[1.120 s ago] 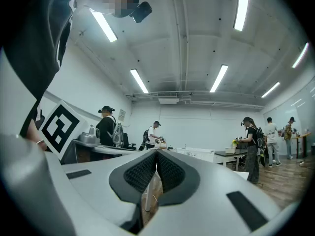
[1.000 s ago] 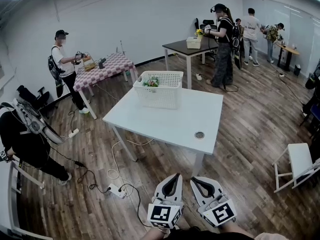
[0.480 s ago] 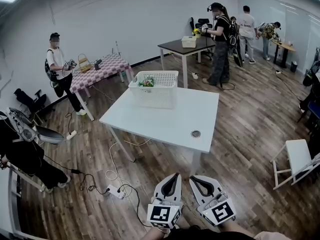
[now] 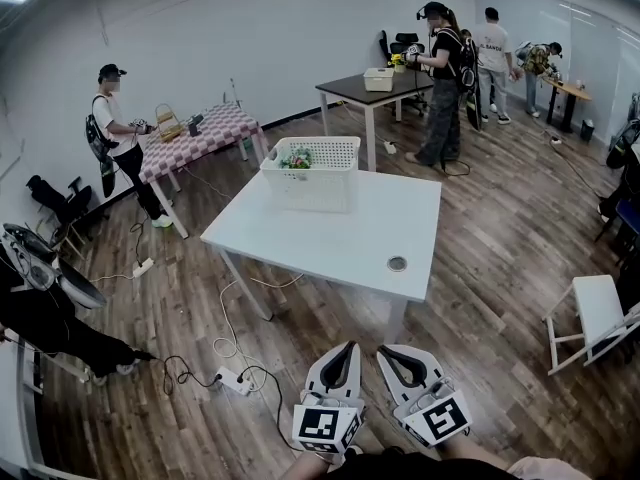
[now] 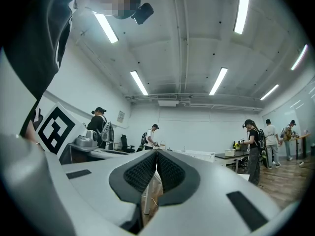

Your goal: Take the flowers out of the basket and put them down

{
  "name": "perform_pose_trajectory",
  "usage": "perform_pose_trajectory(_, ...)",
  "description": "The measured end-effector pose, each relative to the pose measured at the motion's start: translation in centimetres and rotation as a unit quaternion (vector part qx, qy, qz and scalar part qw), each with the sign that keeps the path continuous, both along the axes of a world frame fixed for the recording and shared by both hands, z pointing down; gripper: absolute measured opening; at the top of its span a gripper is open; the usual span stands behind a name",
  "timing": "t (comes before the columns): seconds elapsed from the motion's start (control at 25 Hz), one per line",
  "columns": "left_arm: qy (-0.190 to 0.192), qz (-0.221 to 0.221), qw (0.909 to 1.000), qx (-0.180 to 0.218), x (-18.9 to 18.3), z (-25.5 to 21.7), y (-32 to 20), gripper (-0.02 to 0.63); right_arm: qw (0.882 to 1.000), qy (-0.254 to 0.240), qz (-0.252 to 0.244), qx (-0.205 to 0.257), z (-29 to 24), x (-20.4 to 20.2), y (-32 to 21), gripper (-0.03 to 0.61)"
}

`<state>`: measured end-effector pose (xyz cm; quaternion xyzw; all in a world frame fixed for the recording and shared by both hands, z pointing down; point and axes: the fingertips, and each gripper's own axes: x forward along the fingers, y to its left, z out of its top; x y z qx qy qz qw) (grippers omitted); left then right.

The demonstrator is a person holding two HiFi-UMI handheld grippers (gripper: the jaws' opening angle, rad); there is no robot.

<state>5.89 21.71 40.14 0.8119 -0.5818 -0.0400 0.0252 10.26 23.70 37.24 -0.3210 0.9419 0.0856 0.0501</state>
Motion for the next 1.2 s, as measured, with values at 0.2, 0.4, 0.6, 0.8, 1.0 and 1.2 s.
perform_pose_trajectory(0.2,0.002,0.001,1.0,0.001,-2.2,0.1,0.4,0.0,1.0,-0.004,0.003,-0.006,0.1,-2.1,0.2,0.02)
perform_pose_trajectory(0.4,0.008,0.001,1.0,0.004,-4.5,0.2,0.8,0.0,1.0,-0.003,0.005,-0.004,0.2,-4.2,0.7,0.02)
perform_pose_trajectory(0.6,0.003,0.012,0.9999,0.008,-5.7,0.0,1.2,0.0,1.0,-0.013,0.011,-0.003,0.1,-5.8,1.3,0.02)
perform_pose_trajectory(0.8,0.011,0.018,0.9997,0.008,-6.1,0.0,1.4,0.0,1.0,-0.01,0.018,-0.004,0.1,-6.3,1.5,0.02)
perform_pose_trajectory(1.0,0.018,0.03,0.9994,0.001,-5.4,0.5,0.8,0.0,1.0,0.003,0.023,-0.007,0.3,-6.1,1.3,0.02)
perform_pose_trajectory(1.2,0.016,0.031,0.9994,0.002,-5.2,0.9,0.0,0.0,0.999,-0.009,0.027,-0.016,1.0,-5.7,0.4,0.02)
